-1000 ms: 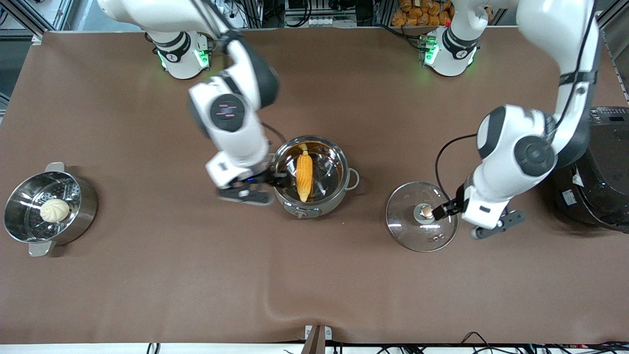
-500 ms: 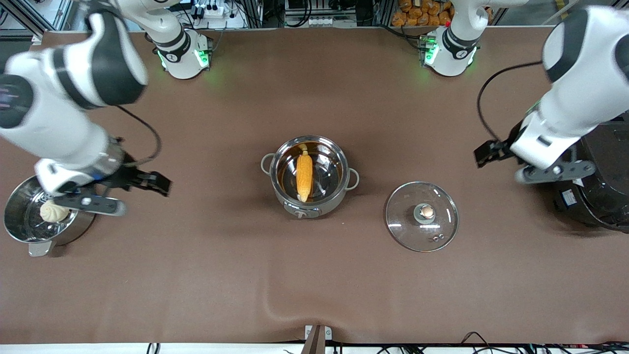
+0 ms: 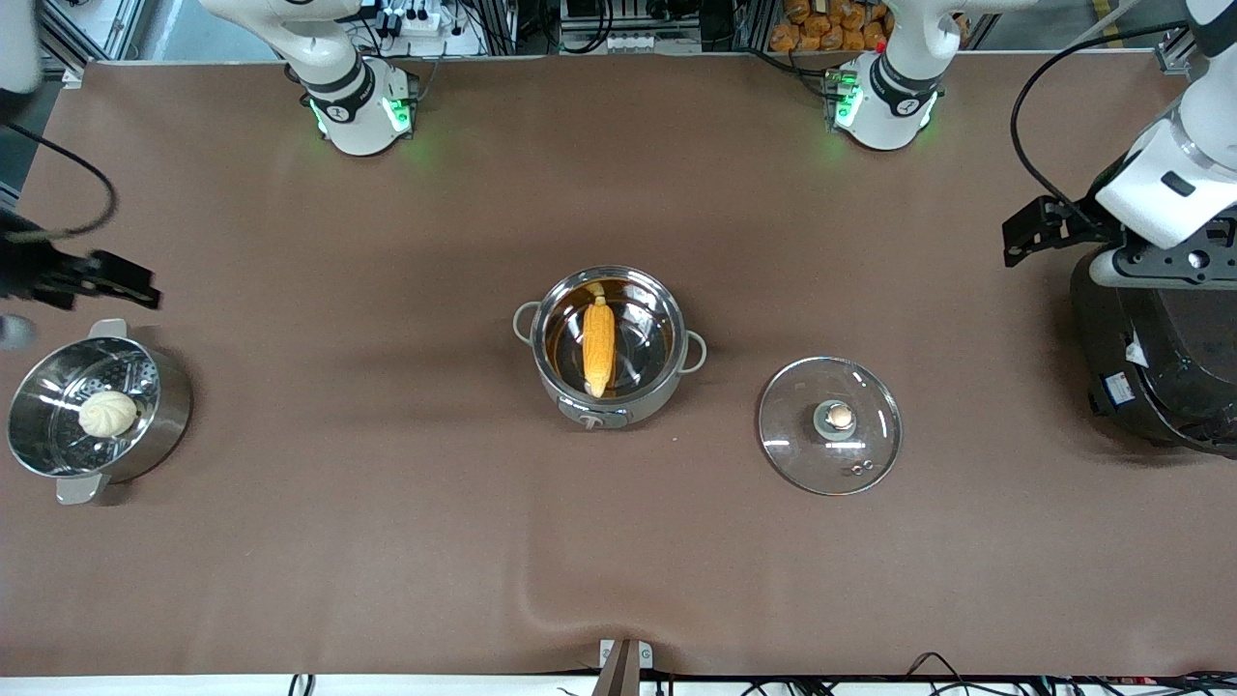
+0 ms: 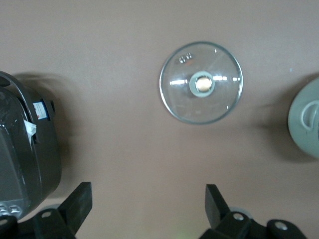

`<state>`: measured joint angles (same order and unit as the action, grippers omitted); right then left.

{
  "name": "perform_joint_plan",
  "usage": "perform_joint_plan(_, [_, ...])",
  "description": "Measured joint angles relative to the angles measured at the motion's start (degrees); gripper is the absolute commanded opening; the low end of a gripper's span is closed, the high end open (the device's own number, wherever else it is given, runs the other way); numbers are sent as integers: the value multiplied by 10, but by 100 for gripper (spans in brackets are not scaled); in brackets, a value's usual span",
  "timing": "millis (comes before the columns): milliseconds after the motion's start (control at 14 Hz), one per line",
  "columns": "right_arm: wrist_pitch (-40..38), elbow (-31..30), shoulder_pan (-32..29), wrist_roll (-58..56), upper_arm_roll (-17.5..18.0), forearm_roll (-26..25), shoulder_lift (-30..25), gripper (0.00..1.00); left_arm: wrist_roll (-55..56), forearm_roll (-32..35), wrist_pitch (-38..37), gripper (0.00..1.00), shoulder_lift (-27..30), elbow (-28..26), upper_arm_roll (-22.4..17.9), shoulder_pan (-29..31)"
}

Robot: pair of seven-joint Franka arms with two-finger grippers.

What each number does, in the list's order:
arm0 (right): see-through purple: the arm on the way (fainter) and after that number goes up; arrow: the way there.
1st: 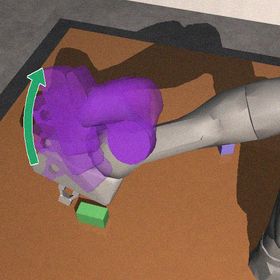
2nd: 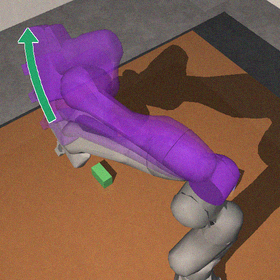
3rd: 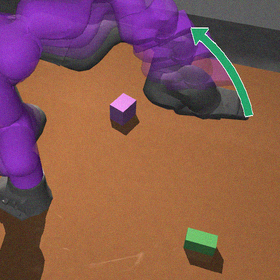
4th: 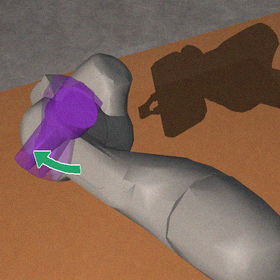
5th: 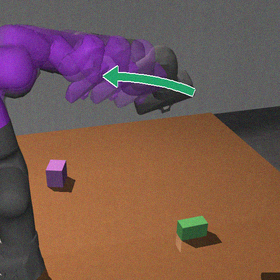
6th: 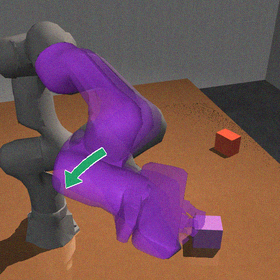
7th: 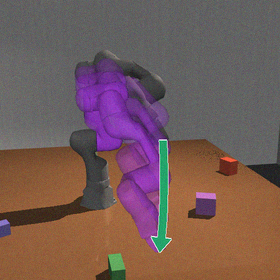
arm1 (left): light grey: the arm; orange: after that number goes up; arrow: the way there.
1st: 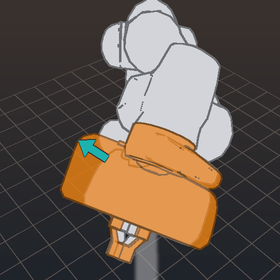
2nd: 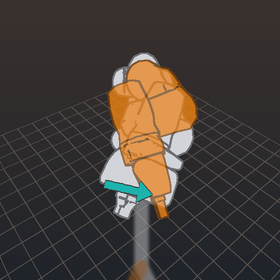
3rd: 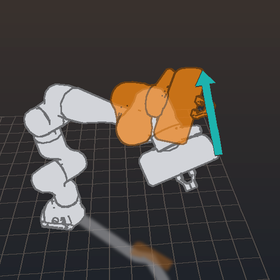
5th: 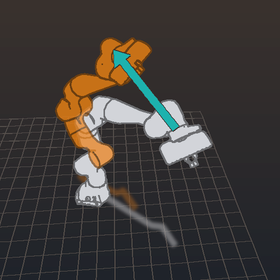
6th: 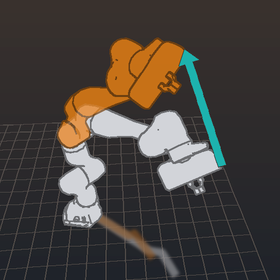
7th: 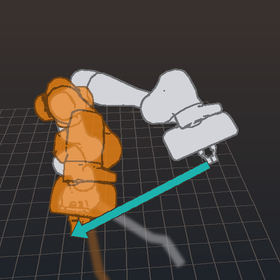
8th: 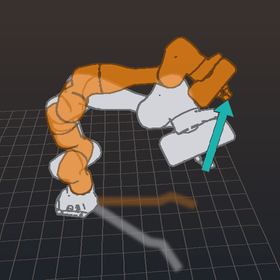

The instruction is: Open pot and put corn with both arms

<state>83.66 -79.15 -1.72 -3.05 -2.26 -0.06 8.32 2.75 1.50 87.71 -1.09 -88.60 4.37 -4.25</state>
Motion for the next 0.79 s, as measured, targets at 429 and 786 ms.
perform_joint_plan(429, [42,-87,-24,-12,2,0,-86,100,-11,0,-40,100,10,29,23,0])
perform_joint_plan(786, [46,-97,-24,-11,2,0,-94,100,-16,0,-41,100,10,30,23,0])
